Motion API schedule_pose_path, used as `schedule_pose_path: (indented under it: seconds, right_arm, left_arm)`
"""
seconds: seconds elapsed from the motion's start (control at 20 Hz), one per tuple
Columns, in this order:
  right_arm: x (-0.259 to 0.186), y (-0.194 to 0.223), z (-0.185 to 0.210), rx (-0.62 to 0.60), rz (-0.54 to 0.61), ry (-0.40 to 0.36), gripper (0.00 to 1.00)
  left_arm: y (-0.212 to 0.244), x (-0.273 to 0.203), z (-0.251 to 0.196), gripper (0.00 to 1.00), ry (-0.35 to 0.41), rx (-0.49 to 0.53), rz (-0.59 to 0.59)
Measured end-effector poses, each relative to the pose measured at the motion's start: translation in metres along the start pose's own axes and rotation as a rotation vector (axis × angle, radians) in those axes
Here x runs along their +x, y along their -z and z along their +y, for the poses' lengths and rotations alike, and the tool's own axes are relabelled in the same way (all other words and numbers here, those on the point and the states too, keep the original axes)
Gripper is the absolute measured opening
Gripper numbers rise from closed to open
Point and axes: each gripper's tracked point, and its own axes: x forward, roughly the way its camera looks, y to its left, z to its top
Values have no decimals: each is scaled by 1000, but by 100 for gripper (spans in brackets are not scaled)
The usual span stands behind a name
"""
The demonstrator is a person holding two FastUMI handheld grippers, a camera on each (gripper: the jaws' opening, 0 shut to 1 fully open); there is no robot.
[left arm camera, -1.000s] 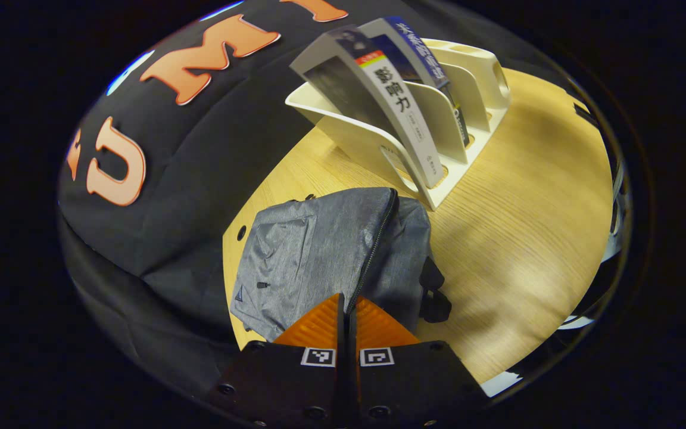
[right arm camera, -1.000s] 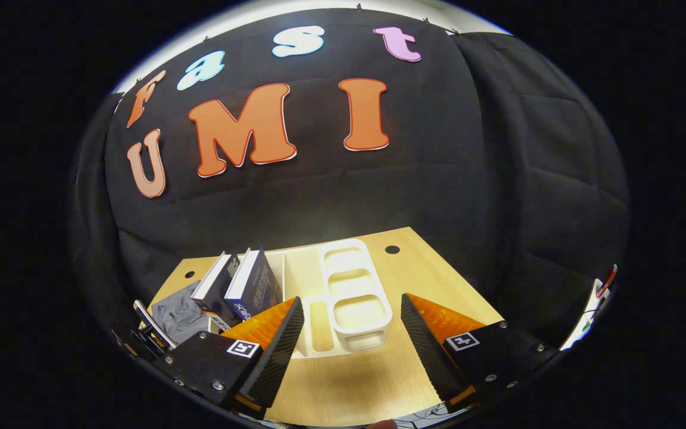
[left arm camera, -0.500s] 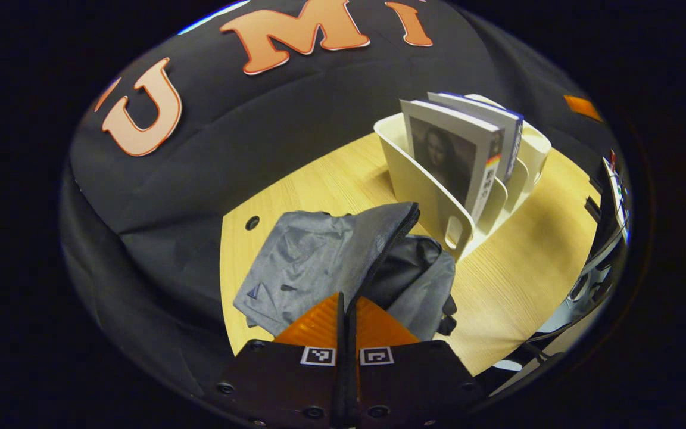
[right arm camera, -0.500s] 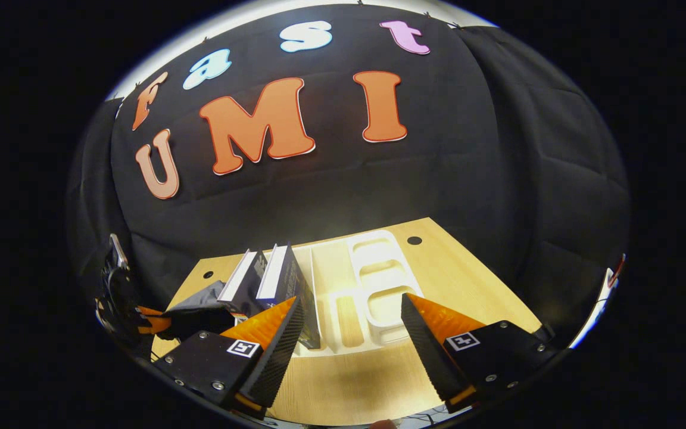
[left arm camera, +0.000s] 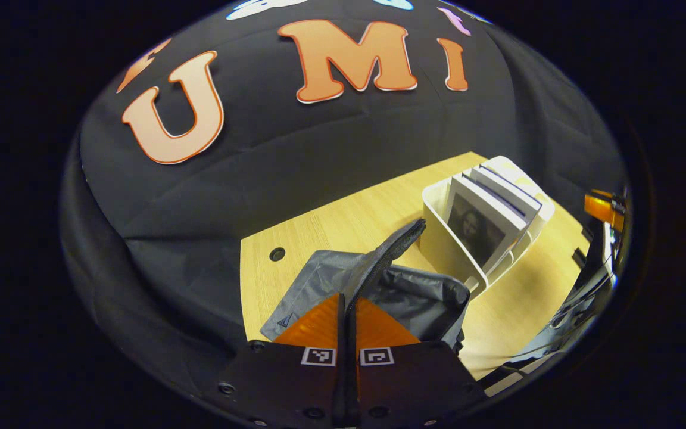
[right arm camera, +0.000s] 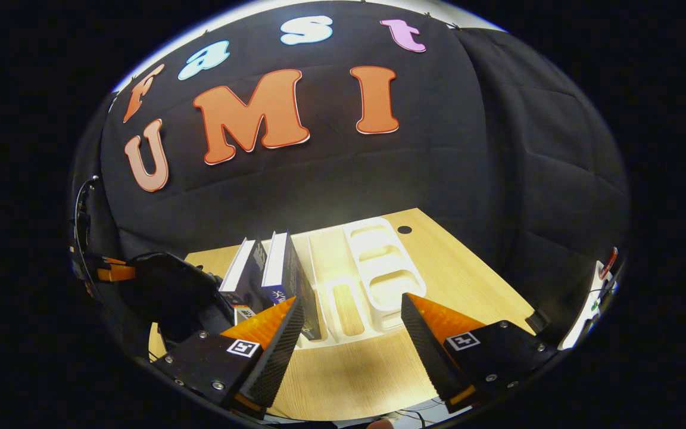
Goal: Open the schoolbag, grab two books from the bookshelf and put them into the schoolbag.
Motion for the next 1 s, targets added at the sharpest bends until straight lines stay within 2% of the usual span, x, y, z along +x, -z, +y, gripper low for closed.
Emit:
schedule_pose_path:
  seconds: [0.2, 0.5, 0.75, 0.9, 1.0]
  right_arm:
    - [-16, -23, 14, -39, -4, 11, 98]
    - [-26, -79, 72, -149, 53, -62, 98]
    - [-11, -127, 148, -263, 97, -173, 98]
    - [26, -115, 176, -286, 240, -205, 98]
    - [53, -93, 197, -238, 399, -249, 98]
  left_arm:
    - [-9, 3, 5, 1, 32, -27, -15]
    - [-14, 9, 0, 0, 65, 1, -22]
    - [-12, 9, 4, 1, 62, -4, -24]
    - [-12, 9, 7, 1, 55, 1, -26]
    - [-10, 9, 8, 1, 57, -6, -29]
